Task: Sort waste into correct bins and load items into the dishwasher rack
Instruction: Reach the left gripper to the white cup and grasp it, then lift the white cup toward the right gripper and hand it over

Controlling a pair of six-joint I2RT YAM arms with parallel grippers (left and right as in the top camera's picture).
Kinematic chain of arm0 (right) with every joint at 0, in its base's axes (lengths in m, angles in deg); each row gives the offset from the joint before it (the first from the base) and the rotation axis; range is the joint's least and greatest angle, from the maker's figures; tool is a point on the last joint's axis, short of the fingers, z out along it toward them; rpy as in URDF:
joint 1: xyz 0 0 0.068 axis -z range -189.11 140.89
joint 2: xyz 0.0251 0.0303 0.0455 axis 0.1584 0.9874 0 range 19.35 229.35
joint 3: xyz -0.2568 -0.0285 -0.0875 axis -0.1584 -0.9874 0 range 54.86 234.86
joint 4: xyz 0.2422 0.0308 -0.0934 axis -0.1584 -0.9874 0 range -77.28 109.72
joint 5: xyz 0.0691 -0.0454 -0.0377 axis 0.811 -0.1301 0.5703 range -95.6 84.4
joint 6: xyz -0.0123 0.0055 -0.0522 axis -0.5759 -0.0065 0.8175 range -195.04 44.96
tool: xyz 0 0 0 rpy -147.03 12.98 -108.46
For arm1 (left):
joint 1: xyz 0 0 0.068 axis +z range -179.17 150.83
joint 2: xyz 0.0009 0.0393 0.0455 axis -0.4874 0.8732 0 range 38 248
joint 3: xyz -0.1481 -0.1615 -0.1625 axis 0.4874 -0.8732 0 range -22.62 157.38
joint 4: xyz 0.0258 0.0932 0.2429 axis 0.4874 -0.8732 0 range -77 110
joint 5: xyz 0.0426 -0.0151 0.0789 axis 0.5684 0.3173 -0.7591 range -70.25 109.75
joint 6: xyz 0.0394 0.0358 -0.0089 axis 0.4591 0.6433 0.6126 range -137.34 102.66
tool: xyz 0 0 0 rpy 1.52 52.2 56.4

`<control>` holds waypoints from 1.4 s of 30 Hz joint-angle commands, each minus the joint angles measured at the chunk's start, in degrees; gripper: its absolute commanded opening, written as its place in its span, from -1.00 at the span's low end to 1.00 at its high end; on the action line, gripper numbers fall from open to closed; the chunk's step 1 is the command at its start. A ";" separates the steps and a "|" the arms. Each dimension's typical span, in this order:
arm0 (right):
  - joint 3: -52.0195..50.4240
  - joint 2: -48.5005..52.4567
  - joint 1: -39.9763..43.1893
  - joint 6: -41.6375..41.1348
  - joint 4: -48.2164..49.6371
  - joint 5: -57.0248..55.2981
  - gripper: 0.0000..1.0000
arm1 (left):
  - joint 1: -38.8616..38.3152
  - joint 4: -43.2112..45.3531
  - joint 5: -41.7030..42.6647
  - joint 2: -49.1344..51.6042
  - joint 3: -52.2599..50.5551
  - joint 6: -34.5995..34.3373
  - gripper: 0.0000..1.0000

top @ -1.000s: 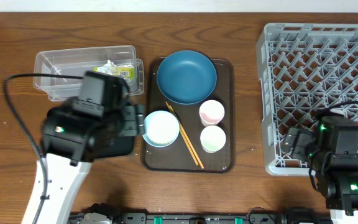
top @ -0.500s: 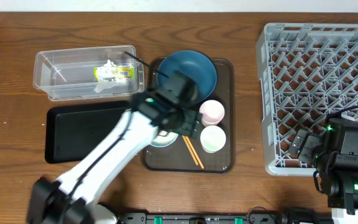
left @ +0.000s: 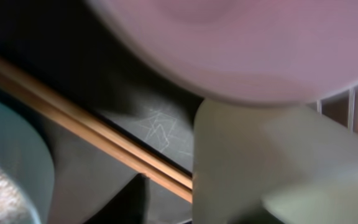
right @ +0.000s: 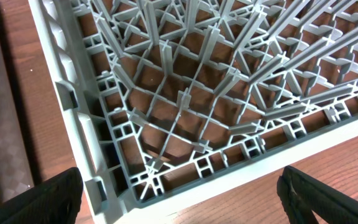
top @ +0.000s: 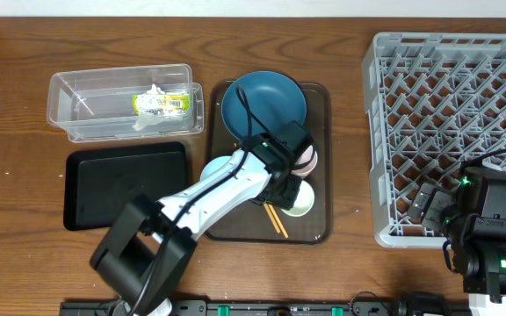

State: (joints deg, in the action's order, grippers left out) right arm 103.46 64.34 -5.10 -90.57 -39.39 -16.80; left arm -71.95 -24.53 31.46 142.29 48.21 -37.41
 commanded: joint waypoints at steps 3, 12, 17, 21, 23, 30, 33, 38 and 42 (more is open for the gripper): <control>0.85 -0.09 0.52 -0.72 -0.13 -0.55 0.99 | 0.00 -0.37 0.13 0.07 -0.09 -2.75 -0.63; 0.85 -0.09 0.52 -0.72 -0.24 1.42 0.98 | 2.12 -4.59 8.09 -7.39 0.61 -2.73 -0.88; 0.85 -0.09 0.52 2.95 1.73 8.70 0.98 | 8.37 -4.92 10.60 -19.02 0.63 -2.84 -0.88; 0.83 0.37 0.52 9.18 5.84 23.19 0.99 | 15.76 -1.92 17.92 -25.09 0.63 -2.73 -0.88; 0.83 1.22 0.52 11.89 8.11 31.36 0.98 | 19.56 0.39 25.22 -25.94 0.63 -2.73 -0.88; 0.83 7.21 0.42 27.54 12.81 68.30 0.99 | 26.40 10.60 54.31 -21.79 0.59 0.07 -0.88; 0.83 10.84 0.42 32.11 14.32 80.39 0.98 | 26.32 13.05 61.33 -18.40 0.59 0.09 -0.88; 0.83 16.04 0.42 35.78 16.74 89.11 0.99 | 25.57 14.29 66.86 -12.72 0.59 0.07 -0.88; 0.83 19.02 0.42 35.76 18.60 89.94 0.98 | 23.82 15.26 70.34 -9.55 0.59 0.02 -0.88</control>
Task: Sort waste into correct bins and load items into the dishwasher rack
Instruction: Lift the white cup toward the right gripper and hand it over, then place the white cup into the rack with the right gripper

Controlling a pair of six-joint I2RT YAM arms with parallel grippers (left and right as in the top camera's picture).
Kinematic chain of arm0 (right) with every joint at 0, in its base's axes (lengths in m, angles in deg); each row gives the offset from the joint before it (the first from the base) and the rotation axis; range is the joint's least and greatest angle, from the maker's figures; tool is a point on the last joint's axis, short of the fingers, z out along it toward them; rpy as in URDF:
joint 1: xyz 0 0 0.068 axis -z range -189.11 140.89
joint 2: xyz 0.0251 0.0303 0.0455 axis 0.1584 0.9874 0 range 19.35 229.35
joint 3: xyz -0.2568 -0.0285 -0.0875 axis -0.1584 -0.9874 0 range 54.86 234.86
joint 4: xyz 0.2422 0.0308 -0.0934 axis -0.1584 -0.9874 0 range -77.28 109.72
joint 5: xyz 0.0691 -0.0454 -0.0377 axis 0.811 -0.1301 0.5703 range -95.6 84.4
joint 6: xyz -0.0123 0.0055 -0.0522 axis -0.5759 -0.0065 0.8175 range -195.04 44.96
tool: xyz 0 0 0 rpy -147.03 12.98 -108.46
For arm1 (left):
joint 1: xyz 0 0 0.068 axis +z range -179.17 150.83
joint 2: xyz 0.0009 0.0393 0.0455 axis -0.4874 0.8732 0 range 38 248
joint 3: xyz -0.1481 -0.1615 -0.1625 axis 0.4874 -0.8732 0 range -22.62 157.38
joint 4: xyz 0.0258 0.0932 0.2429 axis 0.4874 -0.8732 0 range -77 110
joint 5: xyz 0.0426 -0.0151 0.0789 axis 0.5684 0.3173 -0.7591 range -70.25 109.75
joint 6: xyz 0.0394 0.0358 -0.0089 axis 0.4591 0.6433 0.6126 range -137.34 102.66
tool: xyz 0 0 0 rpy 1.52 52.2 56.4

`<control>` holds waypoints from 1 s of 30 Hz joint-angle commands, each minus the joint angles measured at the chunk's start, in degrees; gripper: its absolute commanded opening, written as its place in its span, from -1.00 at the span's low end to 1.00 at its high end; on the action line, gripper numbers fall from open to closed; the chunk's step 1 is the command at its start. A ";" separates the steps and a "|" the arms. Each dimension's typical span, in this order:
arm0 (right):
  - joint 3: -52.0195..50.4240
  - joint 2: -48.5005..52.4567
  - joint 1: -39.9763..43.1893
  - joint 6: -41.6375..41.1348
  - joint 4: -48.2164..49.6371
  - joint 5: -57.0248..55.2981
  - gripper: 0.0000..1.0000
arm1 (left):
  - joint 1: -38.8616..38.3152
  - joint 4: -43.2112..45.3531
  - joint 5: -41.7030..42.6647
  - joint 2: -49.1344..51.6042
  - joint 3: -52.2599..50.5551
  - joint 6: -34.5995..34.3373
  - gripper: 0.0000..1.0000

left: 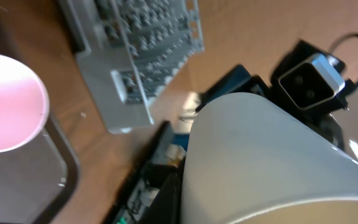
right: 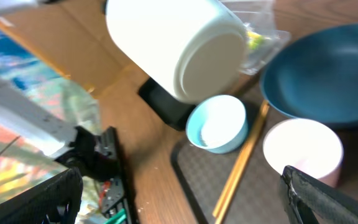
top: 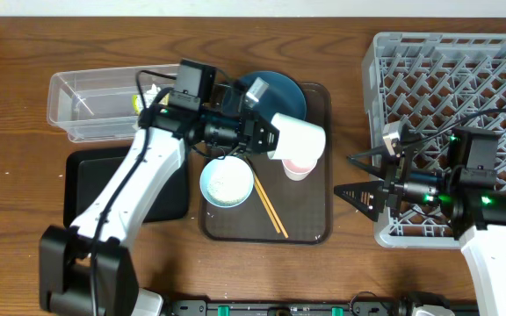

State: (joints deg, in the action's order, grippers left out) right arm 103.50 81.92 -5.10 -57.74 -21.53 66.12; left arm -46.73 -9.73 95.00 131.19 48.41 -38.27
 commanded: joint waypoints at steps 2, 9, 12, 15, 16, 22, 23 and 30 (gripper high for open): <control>0.79 2.67 0.42 2.93 2.05 8.55 0.98 | -2.56 0.59 6.60 2.49 0.39 0.87 -0.88; 0.79 4.92 0.42 2.91 3.93 8.57 0.99 | -6.40 5.70 6.62 3.17 0.39 -2.25 -0.88; 0.79 5.11 0.42 2.91 4.81 8.68 0.98 | -7.52 7.78 6.60 3.15 0.39 -3.67 -0.88; 0.79 5.11 0.42 2.86 4.87 8.92 0.98 | -8.63 8.00 5.55 3.15 0.39 -3.85 -0.88; 0.79 5.11 0.42 2.84 4.85 9.38 0.95 | -9.05 8.00 5.03 3.15 0.39 -3.87 -0.88; 0.79 5.11 0.42 2.86 4.85 10.43 0.54 | -10.25 8.02 4.63 3.17 0.39 -3.87 -0.87; 0.79 5.11 0.42 2.86 4.85 10.45 0.50 | -10.25 8.02 4.61 3.17 0.39 -3.85 -0.87; 0.79 5.11 0.42 2.80 4.81 10.43 0.07 | -10.23 8.04 4.63 3.15 0.39 -3.82 -0.83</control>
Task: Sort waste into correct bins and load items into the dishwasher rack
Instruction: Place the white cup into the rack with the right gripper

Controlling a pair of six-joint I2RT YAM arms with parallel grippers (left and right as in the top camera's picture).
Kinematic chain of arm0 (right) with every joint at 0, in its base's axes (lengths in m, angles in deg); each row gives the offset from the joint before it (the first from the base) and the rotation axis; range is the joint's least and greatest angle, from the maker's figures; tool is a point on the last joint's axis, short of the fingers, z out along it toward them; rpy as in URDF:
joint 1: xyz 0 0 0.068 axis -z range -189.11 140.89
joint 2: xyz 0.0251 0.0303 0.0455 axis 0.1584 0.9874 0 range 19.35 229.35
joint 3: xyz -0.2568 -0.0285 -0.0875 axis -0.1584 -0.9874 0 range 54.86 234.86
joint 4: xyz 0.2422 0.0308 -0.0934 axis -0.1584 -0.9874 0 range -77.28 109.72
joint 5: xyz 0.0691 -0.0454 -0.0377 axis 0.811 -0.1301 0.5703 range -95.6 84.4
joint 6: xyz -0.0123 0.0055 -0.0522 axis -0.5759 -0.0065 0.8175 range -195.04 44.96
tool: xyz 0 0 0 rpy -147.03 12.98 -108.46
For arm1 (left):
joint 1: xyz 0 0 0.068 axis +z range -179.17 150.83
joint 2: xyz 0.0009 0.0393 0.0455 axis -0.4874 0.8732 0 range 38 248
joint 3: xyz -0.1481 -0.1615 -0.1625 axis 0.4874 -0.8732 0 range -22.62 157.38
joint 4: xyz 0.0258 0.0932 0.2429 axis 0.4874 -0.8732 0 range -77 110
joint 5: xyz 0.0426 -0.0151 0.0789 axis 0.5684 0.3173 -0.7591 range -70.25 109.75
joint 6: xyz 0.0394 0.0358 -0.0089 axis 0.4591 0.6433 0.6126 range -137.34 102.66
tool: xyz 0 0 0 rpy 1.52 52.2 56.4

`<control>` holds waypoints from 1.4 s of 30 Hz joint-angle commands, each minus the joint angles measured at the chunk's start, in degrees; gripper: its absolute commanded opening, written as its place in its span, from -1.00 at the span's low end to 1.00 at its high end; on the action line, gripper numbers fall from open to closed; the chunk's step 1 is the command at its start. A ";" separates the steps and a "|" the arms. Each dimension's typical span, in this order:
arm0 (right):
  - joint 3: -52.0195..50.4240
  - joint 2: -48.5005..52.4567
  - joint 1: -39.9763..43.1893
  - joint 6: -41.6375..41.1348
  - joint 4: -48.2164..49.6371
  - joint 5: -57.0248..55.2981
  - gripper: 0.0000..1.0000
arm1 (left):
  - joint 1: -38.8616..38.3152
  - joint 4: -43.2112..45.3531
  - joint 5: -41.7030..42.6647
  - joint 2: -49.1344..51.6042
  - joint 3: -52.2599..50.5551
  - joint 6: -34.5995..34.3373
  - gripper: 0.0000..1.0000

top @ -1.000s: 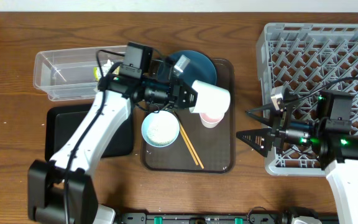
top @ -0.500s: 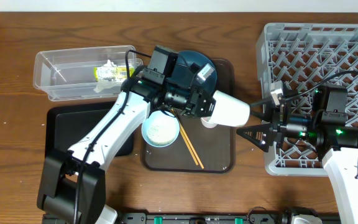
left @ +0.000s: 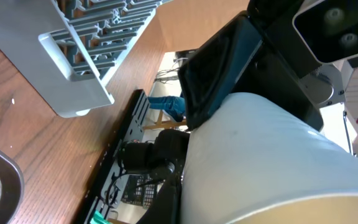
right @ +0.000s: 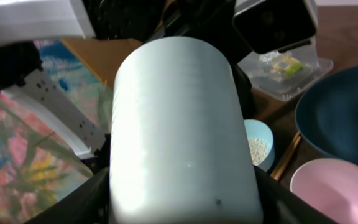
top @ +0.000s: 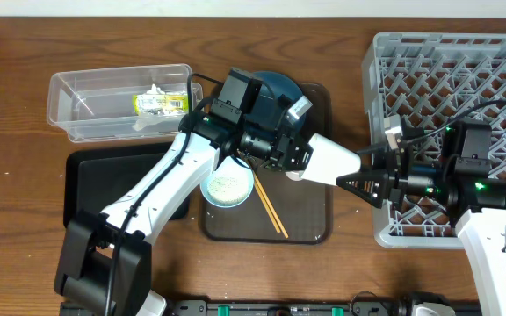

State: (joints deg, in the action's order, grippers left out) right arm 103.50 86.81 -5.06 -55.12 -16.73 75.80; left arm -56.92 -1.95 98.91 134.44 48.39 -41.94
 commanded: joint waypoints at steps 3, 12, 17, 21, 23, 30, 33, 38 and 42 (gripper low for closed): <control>0.79 0.22 0.37 -1.66 0.02 0.63 0.03 | -0.04 0.20 -0.33 -0.09 0.42 -0.11 -0.15; 0.83 -1.03 0.39 -12.98 -0.42 -16.22 -0.18 | 1.53 -13.14 -25.59 -1.14 0.44 6.03 0.25; 2.89 -5.22 1.27 -18.69 -3.13 -33.81 -0.17 | 6.88 -25.99 -43.76 -5.64 0.44 10.21 0.28; 9.57 -6.23 4.26 -22.14 -11.87 -49.13 -0.15 | 13.81 -33.62 -52.70 -11.72 0.44 12.09 0.31; 13.55 -5.64 6.23 -22.56 -16.24 -55.21 -0.15 | 17.33 -36.04 -54.45 -14.60 0.44 12.17 0.36; 27.74 1.33 15.52 -24.65 -27.80 -75.65 -0.19 | 25.14 -38.23 -54.82 -22.01 0.44 13.90 0.38; 32.81 5.66 19.85 -27.32 -31.23 -82.20 -0.16 | 25.49 -38.23 -54.82 -23.32 0.44 13.90 0.40; 39.71 13.27 26.73 -29.68 -34.32 -87.19 -0.12 | 25.49 -38.27 -54.80 -23.47 0.42 13.88 0.40; 42.82 18.91 32.39 -31.71 -34.53 -88.91 -0.12 | 25.46 -38.40 -54.80 -23.47 0.42 13.88 0.40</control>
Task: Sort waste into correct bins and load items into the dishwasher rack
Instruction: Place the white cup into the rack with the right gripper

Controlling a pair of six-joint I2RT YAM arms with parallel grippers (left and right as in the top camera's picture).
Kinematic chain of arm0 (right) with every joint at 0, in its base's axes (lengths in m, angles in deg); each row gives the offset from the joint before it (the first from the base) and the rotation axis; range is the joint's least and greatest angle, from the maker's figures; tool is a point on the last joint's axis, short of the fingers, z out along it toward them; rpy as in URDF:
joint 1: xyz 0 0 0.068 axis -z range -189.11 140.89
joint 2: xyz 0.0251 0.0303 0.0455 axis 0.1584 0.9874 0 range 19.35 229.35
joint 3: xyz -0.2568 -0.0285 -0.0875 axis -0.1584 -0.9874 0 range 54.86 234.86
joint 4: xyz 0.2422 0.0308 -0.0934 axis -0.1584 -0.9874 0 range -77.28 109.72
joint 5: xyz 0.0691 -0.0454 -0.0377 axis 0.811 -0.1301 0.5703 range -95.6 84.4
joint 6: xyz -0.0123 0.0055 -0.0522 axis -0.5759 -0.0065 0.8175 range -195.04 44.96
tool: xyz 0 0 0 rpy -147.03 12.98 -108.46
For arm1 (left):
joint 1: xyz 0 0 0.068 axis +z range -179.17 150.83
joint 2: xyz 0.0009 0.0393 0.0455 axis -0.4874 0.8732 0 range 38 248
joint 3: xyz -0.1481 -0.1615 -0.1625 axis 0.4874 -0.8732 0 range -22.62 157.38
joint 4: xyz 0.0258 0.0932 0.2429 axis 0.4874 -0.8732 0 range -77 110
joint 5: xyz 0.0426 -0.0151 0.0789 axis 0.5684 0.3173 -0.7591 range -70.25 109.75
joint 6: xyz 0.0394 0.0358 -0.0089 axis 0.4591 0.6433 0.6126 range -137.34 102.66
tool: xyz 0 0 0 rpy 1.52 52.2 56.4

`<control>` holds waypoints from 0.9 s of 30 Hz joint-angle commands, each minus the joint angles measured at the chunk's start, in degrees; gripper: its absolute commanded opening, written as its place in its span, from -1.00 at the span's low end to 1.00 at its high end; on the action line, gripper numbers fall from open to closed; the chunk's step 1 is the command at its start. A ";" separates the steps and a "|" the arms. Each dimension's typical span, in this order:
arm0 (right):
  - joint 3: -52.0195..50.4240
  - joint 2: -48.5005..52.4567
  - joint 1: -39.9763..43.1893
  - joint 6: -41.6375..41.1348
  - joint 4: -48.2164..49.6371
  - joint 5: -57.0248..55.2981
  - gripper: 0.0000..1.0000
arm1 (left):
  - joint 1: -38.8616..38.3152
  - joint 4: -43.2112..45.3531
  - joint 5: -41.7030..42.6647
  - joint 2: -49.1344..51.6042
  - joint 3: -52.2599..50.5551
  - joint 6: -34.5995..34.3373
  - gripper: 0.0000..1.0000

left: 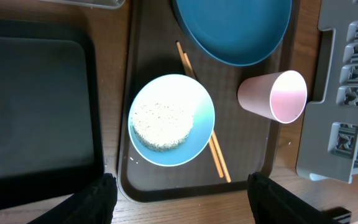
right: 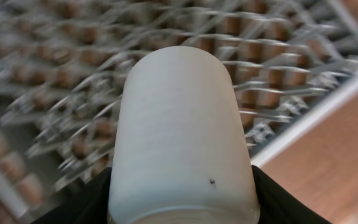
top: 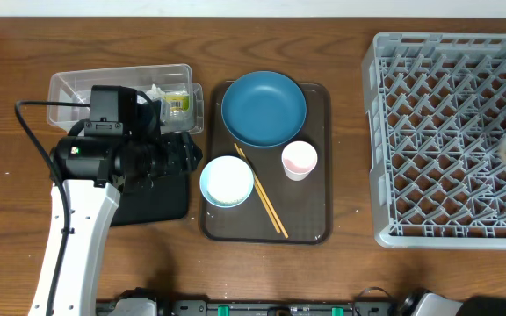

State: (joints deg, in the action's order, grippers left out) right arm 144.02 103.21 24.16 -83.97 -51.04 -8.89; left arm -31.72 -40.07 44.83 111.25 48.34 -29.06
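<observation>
My right gripper (right: pixel 182 186) is shut on a white cup (right: pixel 182 124), held lying above the grey dishwasher rack (right: pixel 48 87); that view is blurred. In the overhead view the right arm only shows at the right edge and the white cup is out of view. My left gripper (left: pixel 188 202) is open and empty, above the brown tray's (top: pixel 310 224) left edge. On the tray are a blue plate (top: pixel 263 108), a pink cup (top: pixel 299 160), a light blue bowl of rice (top: pixel 227 182) and wooden chopsticks (top: pixel 262 195).
A clear bin (top: pixel 77 88) with a yellow-green wrapper (top: pixel 176 103) stands at the back left. A black tray (left: pixel 36 106) lies under my left arm. The rack (top: pixel 446 132) fills the table's right side.
The white cup has passed from my left gripper to my right. The right gripper now holds it over the rack. My left gripper has opened and moved back left, by the black tray.
My left gripper was first down among the cups on the brown tray, the right one at the rack. Then the left held the white cup above the tray. Then the cup was between both grippers. Now the right holds it alone.
</observation>
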 commanded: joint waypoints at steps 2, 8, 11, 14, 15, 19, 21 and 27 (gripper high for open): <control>2.36 4.46 5.33 -3.45 -0.28 -4.22 -0.10 | 0.26 -0.37 -0.72 -0.28 0.46 1.01 0.40; 2.34 11.72 10.43 -6.36 0.20 -4.17 0.00 | 0.26 -0.76 -0.72 -0.28 0.46 1.01 0.40; 2.34 15.30 11.63 -6.54 0.96 -3.93 0.05 | 0.26 -0.98 -0.72 -0.28 0.46 1.01 0.40; 2.34 17.59 12.02 -7.80 2.08 -3.63 0.13 | 0.22 -1.46 -0.72 -0.28 0.46 1.01 0.40; 2.34 18.18 12.04 -7.78 2.49 -3.23 0.18 | 0.22 -1.57 -0.72 -0.28 0.46 1.01 0.40; 2.34 18.69 12.04 -7.76 3.89 1.22 0.68 | 0.22 -1.62 -0.72 -0.28 0.46 1.01 0.42; 2.38 18.64 12.04 -7.74 4.15 3.43 0.89 | 0.22 -1.60 -0.72 -0.28 0.46 1.01 0.46; 2.67 16.55 11.93 -5.25 3.45 13.49 0.71 | 0.07 0.22 -0.24 -0.28 0.46 1.07 0.47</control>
State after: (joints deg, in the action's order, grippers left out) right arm 145.23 122.00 35.77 -90.59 -47.26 -2.14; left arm -31.72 -40.62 44.83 111.25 48.34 -29.04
